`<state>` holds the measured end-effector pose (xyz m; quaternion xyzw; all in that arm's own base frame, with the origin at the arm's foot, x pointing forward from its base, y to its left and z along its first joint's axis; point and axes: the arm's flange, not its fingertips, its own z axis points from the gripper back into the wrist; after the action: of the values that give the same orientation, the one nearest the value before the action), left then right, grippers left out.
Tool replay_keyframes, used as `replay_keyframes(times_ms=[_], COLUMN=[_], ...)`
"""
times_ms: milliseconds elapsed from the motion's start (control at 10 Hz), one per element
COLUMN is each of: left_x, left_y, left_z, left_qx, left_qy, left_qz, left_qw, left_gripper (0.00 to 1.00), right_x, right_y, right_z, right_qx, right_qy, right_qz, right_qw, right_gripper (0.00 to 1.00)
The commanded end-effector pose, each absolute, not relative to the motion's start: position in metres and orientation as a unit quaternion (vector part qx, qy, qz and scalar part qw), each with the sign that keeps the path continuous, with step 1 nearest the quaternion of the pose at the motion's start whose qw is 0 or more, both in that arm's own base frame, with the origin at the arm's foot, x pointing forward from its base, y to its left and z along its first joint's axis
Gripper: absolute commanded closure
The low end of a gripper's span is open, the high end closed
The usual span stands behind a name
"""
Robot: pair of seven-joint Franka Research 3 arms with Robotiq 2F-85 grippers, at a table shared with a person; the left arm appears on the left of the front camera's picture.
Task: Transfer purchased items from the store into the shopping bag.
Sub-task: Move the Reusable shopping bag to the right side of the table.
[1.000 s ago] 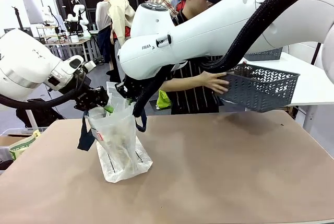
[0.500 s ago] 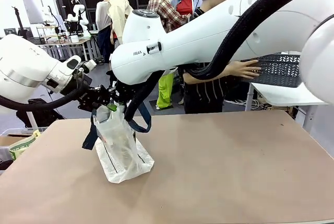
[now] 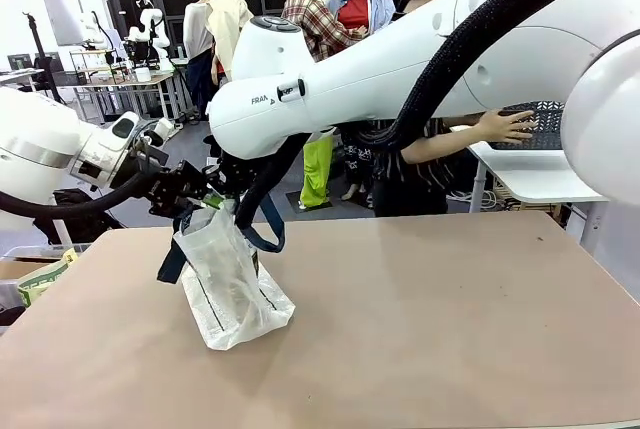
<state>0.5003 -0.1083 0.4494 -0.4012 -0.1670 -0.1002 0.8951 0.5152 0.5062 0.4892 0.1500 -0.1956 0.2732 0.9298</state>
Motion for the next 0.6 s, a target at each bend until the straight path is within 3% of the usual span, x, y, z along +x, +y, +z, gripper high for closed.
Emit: replay_keyframes(times_ms=[0, 100, 500], left_x=[0.501, 0.502, 0.504], left_y=[-0.11, -0.109, -0.102], left_z=[0.449, 0.448, 0.449], left_qx=[-0.416, -0.42, -0.467], left_qy=[-0.164, -0.16, -0.175], left_qz=[-0.085, -0.08, -0.065], left_qw=[0.89, 0.89, 0.865], left_gripper=[0.05, 0.0, 0.0], right_x=[0.511, 0.506, 0.503], right_y=[0.51, 0.505, 0.5], right_z=[0.49, 0.493, 0.49], right_qx=[0.151, 0.163, 0.189], right_qy=[-0.2, -0.202, -0.193], right_qz=[0.286, 0.289, 0.314], right_qw=[0.925, 0.921, 0.91], right_gripper=[1.0, 1.0, 1.0])
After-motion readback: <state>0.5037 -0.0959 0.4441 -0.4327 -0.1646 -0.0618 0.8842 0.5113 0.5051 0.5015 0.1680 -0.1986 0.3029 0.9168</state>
